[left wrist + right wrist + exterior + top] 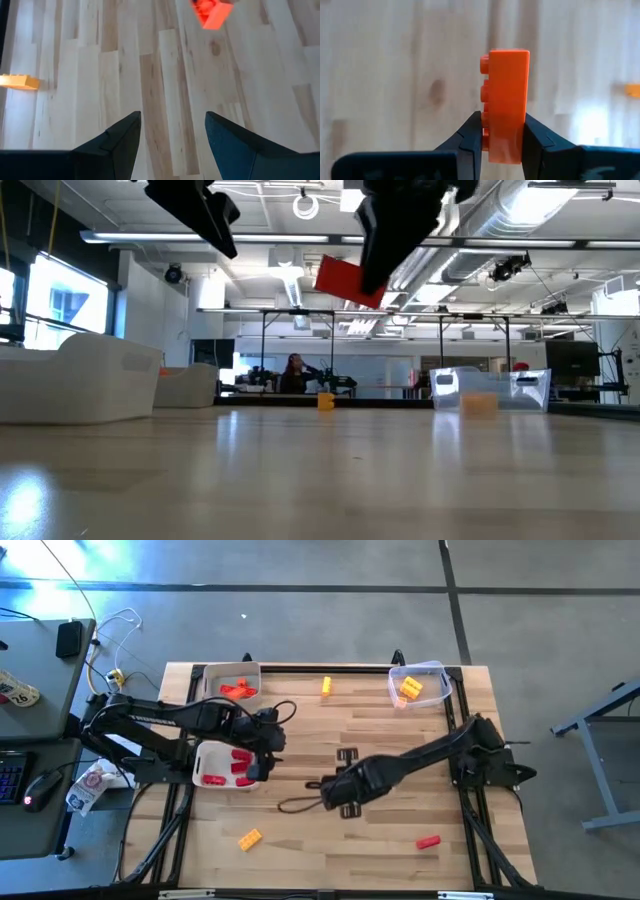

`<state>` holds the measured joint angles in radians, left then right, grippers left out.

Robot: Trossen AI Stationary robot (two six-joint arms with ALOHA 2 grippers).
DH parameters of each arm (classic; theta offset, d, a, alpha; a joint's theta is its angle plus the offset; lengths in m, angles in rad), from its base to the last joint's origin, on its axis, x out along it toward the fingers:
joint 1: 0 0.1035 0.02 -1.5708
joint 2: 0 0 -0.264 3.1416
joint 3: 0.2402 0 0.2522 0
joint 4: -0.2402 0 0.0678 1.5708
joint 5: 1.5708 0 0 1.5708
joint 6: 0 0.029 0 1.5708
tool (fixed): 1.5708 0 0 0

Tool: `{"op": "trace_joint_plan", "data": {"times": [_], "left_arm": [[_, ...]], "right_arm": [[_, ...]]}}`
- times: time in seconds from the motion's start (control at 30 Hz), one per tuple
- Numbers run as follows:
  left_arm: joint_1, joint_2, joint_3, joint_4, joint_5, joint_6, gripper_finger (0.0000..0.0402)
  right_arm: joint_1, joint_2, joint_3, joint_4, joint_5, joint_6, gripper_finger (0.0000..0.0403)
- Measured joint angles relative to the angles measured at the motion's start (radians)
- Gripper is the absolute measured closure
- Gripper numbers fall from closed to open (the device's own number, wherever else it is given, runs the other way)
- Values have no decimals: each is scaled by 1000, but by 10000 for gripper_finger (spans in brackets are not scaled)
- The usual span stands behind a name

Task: Sort & place blocks by color
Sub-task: Put the orange game piece into the gray bin

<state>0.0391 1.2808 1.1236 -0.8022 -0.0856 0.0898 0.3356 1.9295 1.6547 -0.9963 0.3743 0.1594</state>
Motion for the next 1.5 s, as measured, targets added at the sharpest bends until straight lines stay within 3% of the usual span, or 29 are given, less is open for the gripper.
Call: {"op": "trace_joint_plan", "data": {"times": [0.43,0.67,1.17,1.3,1.5], "left_arm": [[-45,0,0,146,-2,-7,192],[-46,0,0,173,-30,-9,192],[-46,0,0,172,-83,-53,195],[-46,0,0,172,-82,-44,219],[-47,0,0,170,-78,-9,289]], "right_arm": [[-105,-39,0,242,95,-197,335],[-133,-39,0,360,96,-292,335],[-135,-39,0,449,87,-307,335],[-135,-39,0,452,87,-291,335],[-136,-39,-1,470,78,-290,335]]}}
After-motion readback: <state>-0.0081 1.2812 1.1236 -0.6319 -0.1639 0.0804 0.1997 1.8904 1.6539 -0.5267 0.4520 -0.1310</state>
